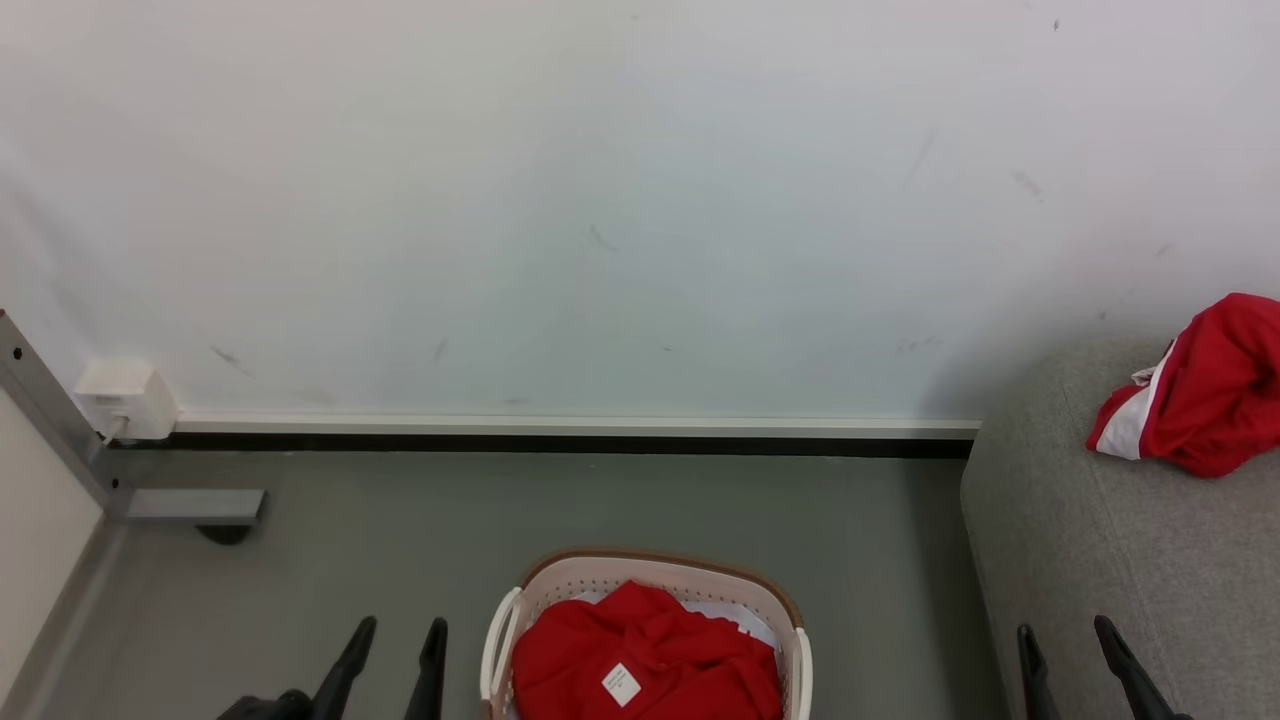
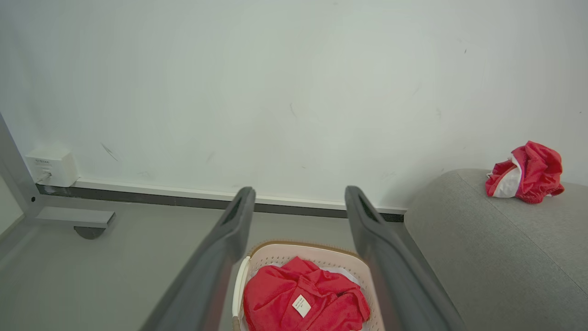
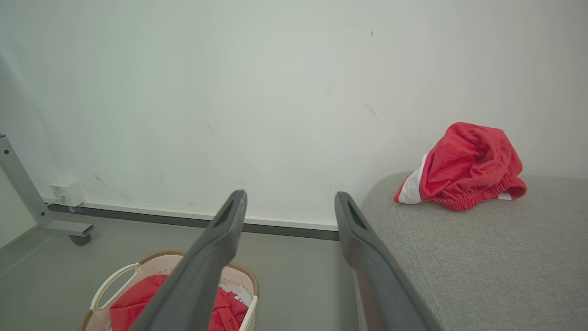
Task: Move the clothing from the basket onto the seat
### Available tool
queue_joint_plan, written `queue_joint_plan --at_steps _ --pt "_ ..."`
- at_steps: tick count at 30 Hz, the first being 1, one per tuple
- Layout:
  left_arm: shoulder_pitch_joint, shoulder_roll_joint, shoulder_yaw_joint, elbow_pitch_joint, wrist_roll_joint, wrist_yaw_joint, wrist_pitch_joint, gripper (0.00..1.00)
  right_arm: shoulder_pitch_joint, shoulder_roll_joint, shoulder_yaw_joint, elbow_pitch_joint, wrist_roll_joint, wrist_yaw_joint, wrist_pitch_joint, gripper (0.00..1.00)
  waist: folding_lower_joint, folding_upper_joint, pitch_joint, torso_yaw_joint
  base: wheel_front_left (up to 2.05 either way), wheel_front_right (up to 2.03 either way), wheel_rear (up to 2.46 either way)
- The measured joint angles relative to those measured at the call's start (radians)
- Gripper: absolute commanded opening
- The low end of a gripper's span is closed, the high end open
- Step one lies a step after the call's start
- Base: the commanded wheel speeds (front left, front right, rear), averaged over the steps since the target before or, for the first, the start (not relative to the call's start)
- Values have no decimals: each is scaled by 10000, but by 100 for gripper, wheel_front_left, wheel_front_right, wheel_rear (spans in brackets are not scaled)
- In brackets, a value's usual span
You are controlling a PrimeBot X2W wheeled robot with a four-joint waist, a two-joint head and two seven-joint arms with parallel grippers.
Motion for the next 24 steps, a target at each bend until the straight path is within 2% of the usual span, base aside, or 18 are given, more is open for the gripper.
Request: queue_joint_plan --at_steps 16,24 --pt "-266 190 -364 -23 -165 -23 0 100 -105 0 52 -69 -4 0 -2 100 0 0 511 -231 0 0 0" --pt "-1701 671 -1074 -88 -476 -23 0 100 -999 -2 105 -552 -234 0 -2 100 1 0 1842 -397 0 0 0"
